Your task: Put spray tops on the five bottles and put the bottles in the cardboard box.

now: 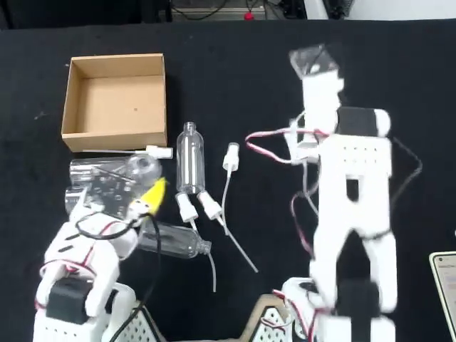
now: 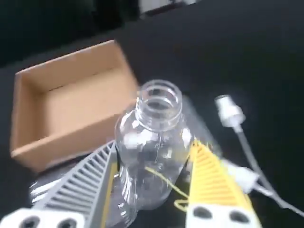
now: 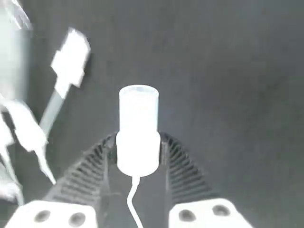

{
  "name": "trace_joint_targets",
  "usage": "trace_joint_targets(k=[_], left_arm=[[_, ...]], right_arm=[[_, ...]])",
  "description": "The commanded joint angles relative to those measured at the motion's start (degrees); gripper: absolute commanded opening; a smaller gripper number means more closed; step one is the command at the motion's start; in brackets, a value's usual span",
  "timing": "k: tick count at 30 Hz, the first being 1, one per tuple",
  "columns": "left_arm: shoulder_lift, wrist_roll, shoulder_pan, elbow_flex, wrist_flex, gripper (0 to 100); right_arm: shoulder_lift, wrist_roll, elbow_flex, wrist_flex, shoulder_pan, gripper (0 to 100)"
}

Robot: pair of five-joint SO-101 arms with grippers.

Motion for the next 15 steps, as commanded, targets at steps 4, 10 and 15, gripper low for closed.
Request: trace_joint_targets(k=[4,10,15], left_arm=[[-0.97,6.42,10.15,4.44,-12.40,17],[-0.97,6.77,16.40,7.87,-12.57,17],[-1.05,8.79,16.92,6.99,-9.05,17]], right_arm=[[-11.30,-16.26,-13.93,0.70,-7.38,1.1],[-15.16,-22.15,-19.74,0.70,-19.08,1.1],[-20.88,-21.89,-16.57,-3.60,-27.08,1.1]])
